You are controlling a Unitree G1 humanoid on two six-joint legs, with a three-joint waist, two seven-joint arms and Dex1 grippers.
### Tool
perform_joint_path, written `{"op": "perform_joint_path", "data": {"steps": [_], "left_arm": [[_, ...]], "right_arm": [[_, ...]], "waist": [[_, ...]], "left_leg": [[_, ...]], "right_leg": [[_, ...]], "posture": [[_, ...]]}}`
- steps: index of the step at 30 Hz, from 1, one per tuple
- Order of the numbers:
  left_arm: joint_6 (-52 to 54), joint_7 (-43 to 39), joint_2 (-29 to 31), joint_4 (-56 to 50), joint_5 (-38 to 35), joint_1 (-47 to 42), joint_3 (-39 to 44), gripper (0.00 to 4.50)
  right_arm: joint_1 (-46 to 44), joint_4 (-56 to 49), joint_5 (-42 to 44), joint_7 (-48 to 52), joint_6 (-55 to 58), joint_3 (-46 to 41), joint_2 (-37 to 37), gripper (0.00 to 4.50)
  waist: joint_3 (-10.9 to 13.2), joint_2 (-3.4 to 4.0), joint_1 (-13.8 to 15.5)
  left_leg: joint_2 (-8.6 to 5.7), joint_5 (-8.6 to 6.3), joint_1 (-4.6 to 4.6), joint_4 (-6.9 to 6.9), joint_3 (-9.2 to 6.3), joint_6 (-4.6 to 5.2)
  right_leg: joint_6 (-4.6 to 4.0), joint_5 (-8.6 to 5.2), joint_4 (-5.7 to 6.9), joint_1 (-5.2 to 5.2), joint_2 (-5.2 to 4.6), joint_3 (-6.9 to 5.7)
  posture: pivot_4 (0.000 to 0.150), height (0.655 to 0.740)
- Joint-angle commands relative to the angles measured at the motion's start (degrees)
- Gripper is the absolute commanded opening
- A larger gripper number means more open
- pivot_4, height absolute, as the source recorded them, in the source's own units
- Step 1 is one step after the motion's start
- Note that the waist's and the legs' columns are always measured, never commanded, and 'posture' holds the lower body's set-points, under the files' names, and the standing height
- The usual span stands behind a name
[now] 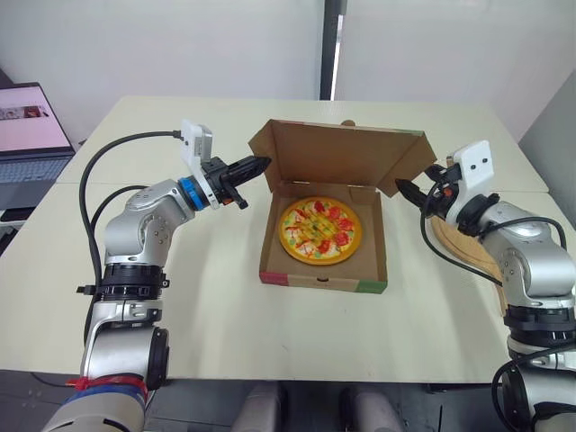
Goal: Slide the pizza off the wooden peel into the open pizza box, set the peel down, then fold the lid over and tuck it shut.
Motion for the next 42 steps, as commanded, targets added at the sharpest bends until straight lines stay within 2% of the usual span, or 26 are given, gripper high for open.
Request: {"op": "perform_joint_path", "data": {"steps": [1,3,6,9,16,21,29,37,42], "left_arm": [[-1.1,-0.3,-0.2,-1.5,0.0,-1.3,1.0,0.0],[-1.0,-0.2,-0.2,-1.7,0.0,-1.2,1.1,0.0],[-0.9,-0.1,-0.2,-1.8,-0.1,-1.2,1.1,0.0],[-0.2,0.3,-0.1,-2.6,-0.3,-1.3,1.1,0.0],[6.5,4.9,0.7,-8.6,-0.6,-2.0,-0.1,0.0],[16.3,10.1,1.2,-14.8,-1.9,-2.8,-0.3,0.0],[26.3,15.5,-0.6,-13.9,-4.2,-8.9,1.9,0.0],[25.0,12.9,-0.7,-11.4,-1.8,-10.4,0.1,0.0],[25.6,11.4,0.5,-14.6,-2.7,-8.1,0.3,0.0]], "right_arm": [[-1.3,-3.7,1.8,-1.0,0.4,-1.6,-0.2,2.67],[-1.6,-4.3,2.3,-1.8,1.0,-1.8,0.0,2.1],[-1.9,-5.1,2.9,-2.4,1.7,-1.1,0.5,0.96],[-2.9,-5.5,2.9,-3.5,2.6,-0.4,0.7,0.03],[-6.5,-9.7,2.8,-8.5,9.2,1.1,0.9,0.03],[-9.1,-14.4,3.7,-13.4,17.1,2.0,3.2,0.03],[-12.8,-17.7,4.3,-17.9,26.3,1.9,6.6,0.03],[-14.0,-18.1,3.6,-21.4,30.3,0.6,8.8,0.03],[-13.3,-21.2,5.0,-23.0,34.6,-1.1,11.7,0.03]], "waist": [[0.0,0.0,0.0],[0.0,0.0,0.0],[0.0,0.0,0.0],[0.0,0.0,0.0],[0.0,0.0,-0.1],[0.0,0.01,-0.1],[0.0,0.01,-0.2],[0.0,0.01,-0.3],[0.0,0.01,-0.3]], "left_leg": [[0.0,0.0,0.0,0.0,0.0,0.0],[0.0,0.0,0.0,0.0,0.0,0.0],[0.0,0.0,0.0,0.01,0.0,0.0],[0.0,0.0,0.0,0.01,0.0,0.0],[0.0,0.0,-0.02,0.0,-0.01,0.01],[0.0,0.0,-0.01,-0.01,-0.01,0.01],[-0.01,0.0,-0.01,-0.02,-0.01,0.01],[-0.01,0.0,-0.01,-0.02,0.0,0.0],[-0.02,0.0,-0.01,-0.03,0.01,0.0]], "right_leg": [[0.0,0.0,0.0,0.0,0.0,0.0],[0.0,0.0,0.01,0.0,0.0,0.0],[0.0,0.0,0.01,0.01,0.0,0.0],[0.0,0.0,0.01,0.0,0.0,0.0],[0.0,0.0,0.02,-0.03,0.0,0.02],[0.0,0.0,0.06,-0.05,0.0,0.05],[0.0,0.0,0.11,-0.07,0.02,0.05],[0.0,0.0,0.17,-0.09,0.02,0.06],[-0.01,0.0,0.33,-0.17,0.02,0.1]], "posture": [[0.15,0.7281],[0.15,0.7281],[0.15,0.7281],[0.15,0.7281],[0.15,0.7281],[0.15,0.7281],[0.15,0.7281],[0.15,0.7281],[0.15,0.7281]]}}
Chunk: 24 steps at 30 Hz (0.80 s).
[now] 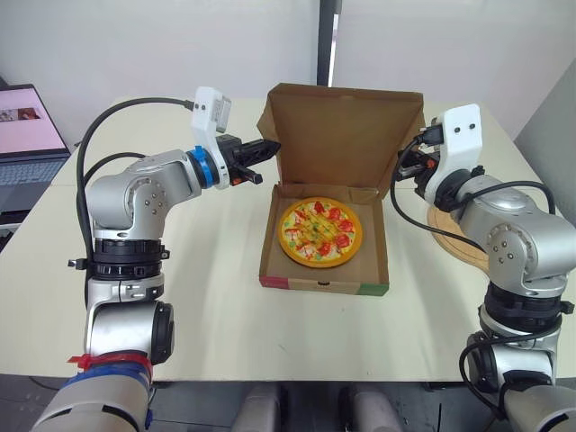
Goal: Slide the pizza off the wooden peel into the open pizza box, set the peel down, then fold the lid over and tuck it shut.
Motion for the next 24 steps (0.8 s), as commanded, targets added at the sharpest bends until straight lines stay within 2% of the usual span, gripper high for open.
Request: {"op": "perform_joint_path", "data": {"steps": [1,10,16,24], "left_arm": [[-0.5,-2.4,0.5,-5.0,-2.2,1.0,0.2,0.0],[2.1,-0.5,1.0,-12.5,-4.6,8.8,3.2,0.0],[4.2,2.2,-0.3,-17.1,-8.1,13.5,7.0,0.0],[5.3,6.2,-1.7,-23.4,-12.4,21.4,11.1,0.0]], "right_arm": [[-1.1,-6.2,2.5,-0.8,2.9,-0.4,2.8,0.03],[4.8,-14.5,1.6,-3.5,7.2,1.3,8.6,0.03],[14.1,-19.0,1.2,-2.4,0.5,5.1,8.7,0.03],[24.3,-20.7,-1.8,-0.4,-13.2,11.1,4.7,0.03]], "waist": [[0.0,0.0,-0.1],[0.0,0.02,-1.0],[0.0,0.02,-1.1],[0.0,0.02,-1.2]], "left_leg": [[0.0,0.0,0.0,0.0,0.0,0.0],[-0.01,0.0,0.01,0.0,0.01,0.0],[0.0,0.0,0.03,0.01,0.02,0.0],[0.03,0.01,0.1,-0.01,0.02,-0.01]], "right_leg": [[0.0,0.0,0.04,-0.02,0.0,0.01],[-0.01,0.0,0.37,-0.2,-0.02,0.06],[-0.01,-0.01,0.44,-0.21,-0.01,0.08],[-0.02,-0.01,0.43,-0.16,0.02,0.08]], "posture": [[0.15,0.7281],[0.15,0.7281],[0.15,0.7281],[0.15,0.7281]]}}
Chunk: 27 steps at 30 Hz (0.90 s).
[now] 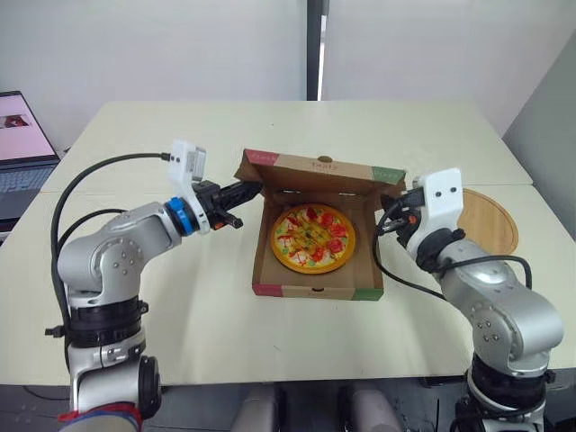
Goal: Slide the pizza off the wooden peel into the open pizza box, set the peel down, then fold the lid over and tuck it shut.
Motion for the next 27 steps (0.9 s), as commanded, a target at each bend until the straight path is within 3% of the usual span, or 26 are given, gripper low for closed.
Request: {"op": "perform_joint_path", "data": {"steps": [1,6,14,25,27], "left_arm": [[-0.2,0.9,-0.4,-5.2,-3.6,2.0,1.5,0.0],[-2.0,2.7,-0.4,-8.9,-3.7,7.1,1.9,0.0],[-6.0,9.3,-5.5,-16.7,-4.0,15.8,1.5,0.0],[-14.1,14.8,-9.3,-20.0,0.7,24.9,-2.4,0.0],[-14.6,15.3,-9.4,-19.9,0.6,25.0,-2.6,0.0]], "right_arm": [[3.3,-2.2,-0.6,2.9,-7.1,4.3,-1.2,0.03],[7.7,-0.5,-3.0,3.3,-14.1,6.6,-1.7,0.03],[12.5,2.4,-5.7,3.0,-21.9,8.9,-0.4,0.03],[19.3,6.4,-8.4,5.2,-32.5,10.4,-0.2,0.03],[20.1,6.5,-8.2,5.8,-33.6,9.9,-0.1,0.43]], "waist": [[0.0,0.0,0.0],[0.0,0.0,0.0],[0.0,0.0,0.1],[0.0,-0.01,0.2],[0.0,-0.01,0.2]], "left_leg": [[0.0,0.0,0.01,0.0,0.0,0.0],[0.02,0.0,0.04,0.0,0.01,0.0],[0.07,0.0,0.11,-0.02,-0.03,-0.01],[0.07,-0.01,0.14,-0.04,-0.03,0.0],[0.08,-0.01,0.14,-0.03,-0.05,0.01]], "right_leg": [[0.0,0.0,-0.01,0.01,0.0,0.0],[0.0,0.0,-0.05,0.06,0.02,0.01],[-0.01,0.0,-0.34,0.26,0.08,0.01],[-0.01,-0.01,-0.45,0.33,0.13,0.03],[-0.01,-0.01,-0.48,0.35,0.14,0.02]], "posture": [[0.15,0.7281],[0.15,0.7281],[0.15,0.7281],[0.15,0.7281],[0.15,0.7281]]}}
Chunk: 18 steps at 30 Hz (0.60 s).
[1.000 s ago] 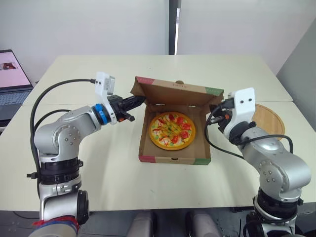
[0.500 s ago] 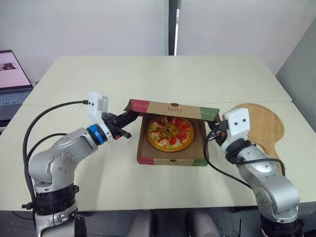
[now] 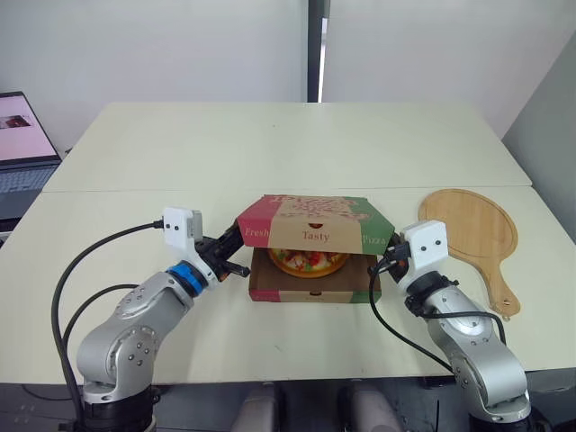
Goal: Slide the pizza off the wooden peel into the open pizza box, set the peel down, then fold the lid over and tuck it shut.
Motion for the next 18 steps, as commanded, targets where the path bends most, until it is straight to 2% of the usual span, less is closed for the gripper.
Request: {"op": "perform_joint_path", "data": {"steps": [1,6,10,15,18], "left_arm": [[-1.5,0.7,0.1,-2.4,-0.3,0.1,-0.5,0.0],[-2.4,0.6,1.0,-1.4,-0.3,-0.7,-0.3,0.0],[-2.6,0.1,1.7,-0.9,-0.2,-0.9,-0.2,0.0],[-2.7,-0.6,2.4,-0.2,-0.4,-1.3,-0.2,0.0],[-2.7,-1.7,3.2,0.3,-0.3,-1.3,-0.6,0.0]], "right_arm": [[1.5,-0.9,1.6,2.7,-2.1,0.3,0.0,0.67],[4.6,-3.1,5.3,8.2,-0.6,-3.1,-4.0,2.44],[7.3,-5.6,10.1,17.5,2.5,-7.3,-13.5,3.81],[4.6,-1.3,14.6,23.1,4.3,-16.6,-22.2,3.81],[-1.8,2.6,14.8,23.7,5.4,-17.5,-24.6,3.19]], "waist": [[0.0,0.0,0.0],[0.0,0.0,0.2],[0.0,0.0,0.3],[0.0,-0.01,0.3],[0.0,-0.01,0.3]], "left_leg": [[0.0,0.0,-0.01,0.0,0.0,0.0],[0.0,-0.01,-0.02,0.0,-0.01,0.02],[0.03,-0.13,-0.03,0.0,-0.05,0.23],[0.07,-0.14,-0.02,0.01,-0.05,0.25],[0.09,-0.14,-0.01,0.02,-0.04,0.25]], "right_leg": [[0.0,0.0,-0.03,0.0,0.0,0.0],[0.0,0.0,-0.15,0.05,0.02,-0.02],[0.0,0.0,-0.31,0.14,0.09,-0.04],[0.0,0.0,-0.35,0.2,0.11,-0.05],[0.0,0.0,-0.34,0.21,0.13,-0.04]], "posture": [[0.15,0.7281],[0.15,0.7281],[0.15,0.7281],[0.15,0.7281],[0.15,0.7281]]}}
